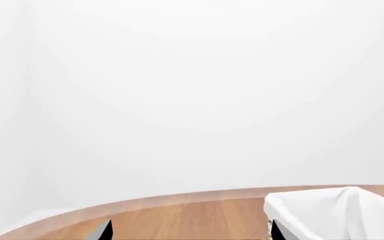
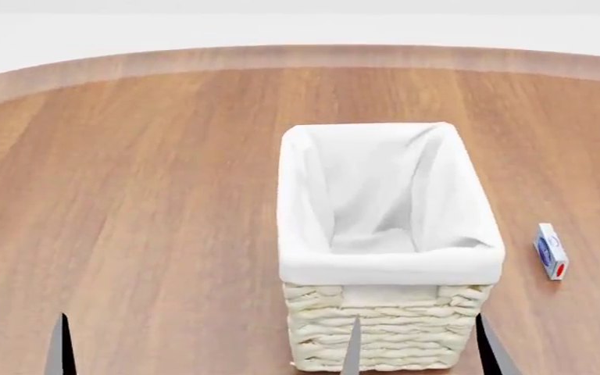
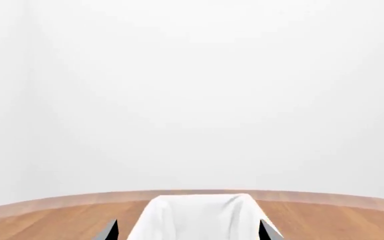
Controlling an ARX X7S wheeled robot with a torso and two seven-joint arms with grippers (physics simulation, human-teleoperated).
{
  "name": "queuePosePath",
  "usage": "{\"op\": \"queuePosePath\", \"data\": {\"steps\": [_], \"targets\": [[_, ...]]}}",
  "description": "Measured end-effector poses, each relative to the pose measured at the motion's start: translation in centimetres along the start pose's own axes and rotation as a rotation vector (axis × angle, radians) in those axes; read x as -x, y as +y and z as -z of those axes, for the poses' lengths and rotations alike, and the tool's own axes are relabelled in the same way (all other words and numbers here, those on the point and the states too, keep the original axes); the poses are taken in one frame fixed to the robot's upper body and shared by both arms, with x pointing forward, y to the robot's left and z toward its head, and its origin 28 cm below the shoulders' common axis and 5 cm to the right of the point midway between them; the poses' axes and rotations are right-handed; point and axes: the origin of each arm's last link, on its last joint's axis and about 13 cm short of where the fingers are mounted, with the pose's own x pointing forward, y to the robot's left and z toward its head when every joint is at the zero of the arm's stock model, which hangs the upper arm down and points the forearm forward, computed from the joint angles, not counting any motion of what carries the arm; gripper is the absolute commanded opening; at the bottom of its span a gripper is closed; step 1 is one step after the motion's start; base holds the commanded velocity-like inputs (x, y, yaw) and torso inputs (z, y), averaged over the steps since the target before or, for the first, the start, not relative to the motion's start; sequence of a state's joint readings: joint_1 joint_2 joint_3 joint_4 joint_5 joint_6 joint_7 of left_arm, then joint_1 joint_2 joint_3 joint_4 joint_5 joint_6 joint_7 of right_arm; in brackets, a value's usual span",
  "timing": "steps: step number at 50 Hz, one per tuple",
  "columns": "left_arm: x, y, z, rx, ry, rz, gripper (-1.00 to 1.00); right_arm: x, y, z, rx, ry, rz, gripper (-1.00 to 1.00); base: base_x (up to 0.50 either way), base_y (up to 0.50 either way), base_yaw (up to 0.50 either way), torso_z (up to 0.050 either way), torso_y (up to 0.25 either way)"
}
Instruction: Pick up the alphabet soup and put it in the basket.
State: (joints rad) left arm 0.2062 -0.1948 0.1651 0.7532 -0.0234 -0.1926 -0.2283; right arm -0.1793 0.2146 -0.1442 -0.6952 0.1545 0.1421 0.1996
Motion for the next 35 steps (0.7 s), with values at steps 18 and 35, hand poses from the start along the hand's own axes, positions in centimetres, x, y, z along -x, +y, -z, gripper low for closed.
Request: {"op": "queuePosePath", "data": {"steps": [18, 35], "targets": [[-0.3, 0.0, 0.8, -0.012, 0.022, -0.005, 1.00, -0.1, -3.5, -3.2, 0.074, -0.024, -0.002, 1.00, 0.00, 0.00, 0.00, 0.000, 0.000], [-0.5, 0.1, 1.2, -0.026, 0.036, -0.020, 1.00, 1.6, -8.8, -3.7, 0.165, 0.046, 0.079, 1.00, 0.00, 0.00, 0.00, 0.000, 0.000]]}}
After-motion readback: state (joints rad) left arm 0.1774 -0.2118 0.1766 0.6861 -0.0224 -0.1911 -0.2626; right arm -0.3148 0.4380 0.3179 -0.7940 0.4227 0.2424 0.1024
